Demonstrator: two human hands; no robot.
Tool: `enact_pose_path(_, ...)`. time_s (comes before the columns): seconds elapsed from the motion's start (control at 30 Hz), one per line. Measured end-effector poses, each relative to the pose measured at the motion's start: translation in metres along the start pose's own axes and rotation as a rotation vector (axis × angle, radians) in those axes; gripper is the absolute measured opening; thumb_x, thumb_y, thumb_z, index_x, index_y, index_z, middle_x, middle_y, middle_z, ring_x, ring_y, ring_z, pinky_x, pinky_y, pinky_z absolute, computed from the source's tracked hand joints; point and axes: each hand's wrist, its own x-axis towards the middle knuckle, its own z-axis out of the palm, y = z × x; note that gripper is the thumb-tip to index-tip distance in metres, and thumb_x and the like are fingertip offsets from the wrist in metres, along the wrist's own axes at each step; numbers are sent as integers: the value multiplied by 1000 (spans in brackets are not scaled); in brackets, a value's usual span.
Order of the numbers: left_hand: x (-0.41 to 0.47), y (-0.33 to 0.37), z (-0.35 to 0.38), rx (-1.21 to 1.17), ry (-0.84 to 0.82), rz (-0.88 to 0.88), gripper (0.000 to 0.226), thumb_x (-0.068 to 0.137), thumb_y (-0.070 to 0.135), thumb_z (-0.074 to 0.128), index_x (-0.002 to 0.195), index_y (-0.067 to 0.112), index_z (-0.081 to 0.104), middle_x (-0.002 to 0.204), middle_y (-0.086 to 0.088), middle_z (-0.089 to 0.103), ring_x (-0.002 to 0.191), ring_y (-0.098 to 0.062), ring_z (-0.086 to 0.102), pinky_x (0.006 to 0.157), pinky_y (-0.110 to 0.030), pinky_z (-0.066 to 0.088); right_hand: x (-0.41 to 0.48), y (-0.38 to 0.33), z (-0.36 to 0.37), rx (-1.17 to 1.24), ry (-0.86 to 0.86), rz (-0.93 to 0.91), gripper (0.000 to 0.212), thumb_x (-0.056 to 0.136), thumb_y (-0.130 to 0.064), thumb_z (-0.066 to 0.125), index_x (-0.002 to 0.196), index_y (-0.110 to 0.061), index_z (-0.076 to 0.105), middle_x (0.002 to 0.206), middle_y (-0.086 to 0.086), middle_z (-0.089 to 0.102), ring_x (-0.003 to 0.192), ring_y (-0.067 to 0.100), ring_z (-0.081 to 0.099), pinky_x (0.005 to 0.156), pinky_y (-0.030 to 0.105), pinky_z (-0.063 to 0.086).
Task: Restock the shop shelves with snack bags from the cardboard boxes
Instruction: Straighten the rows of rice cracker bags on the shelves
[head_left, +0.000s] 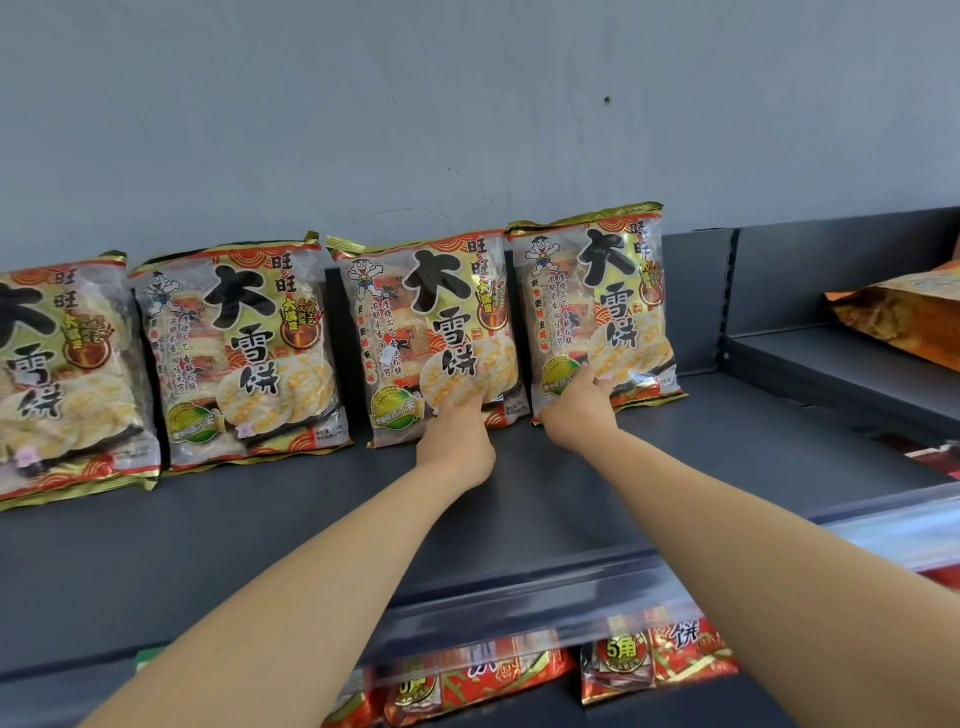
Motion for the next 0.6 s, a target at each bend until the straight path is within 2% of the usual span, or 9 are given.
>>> enact_pose_path(0.07,-6,1,-5,2,14,17,60,88,4,51,144,18,35,143,-10,43,125,-33,47,96,-41,46,-9,-3,-2,-11,-7,-12,81,91,-13,56,149,2,1,152,25,8,136,36,32,107,37,35)
enact_pose_path(0.13,-12,2,-11,0,34,33,51,89,6,51,139,14,42,136,-12,48,121,-33,50,93,-41,47,-18,-7,-4,-47,-6,-60,69,92,-15,55,145,6,16,147,26,24,133,34,35,102,35,39)
enact_pose_path(0.2,-19,4,-19,4,52,46,41,90,8,52,131,9,47,130,-13,52,115,-32,52,90,-41,48,-31,-10,-6,-63,-1,-106,49,91,-15,54,132,5,36,133,24,45,122,34,46,86,35,44)
enact_pose_path(0.27,-30,5,-27,5,72,64,37,91,10,51,128,7,49,128,-13,53,113,-32,53,88,-40,47,-45,-14,-10,-81,10,-152,36,91,-14,55,121,2,48,120,20,56,110,33,55,74,31,41)
enact_pose_path(0.37,-47,5,-36,-14,114,102,36,90,9,50,127,7,51,127,-13,55,113,-31,53,87,-39,45,-70,-18,-16,-90,29,-213,31,92,-14,54,119,1,53,117,19,61,107,33,57,74,29,40)
enact_pose_path(0.5,-75,7,-49,-33,146,177,31,89,9,51,120,6,54,120,-13,57,107,-32,54,82,-39,45,-107,-19,-26,-100,77,-258,34,92,-19,55,120,1,56,121,18,61,111,33,56,86,35,45)
enact_pose_path(0.6,-97,2,-60,-62,129,237,27,91,12,51,117,6,55,120,-13,55,106,-33,54,84,-40,46,-137,-19,-35,-150,111,-245,38,91,-20,56,126,-4,55,124,16,59,114,32,54,88,35,45)
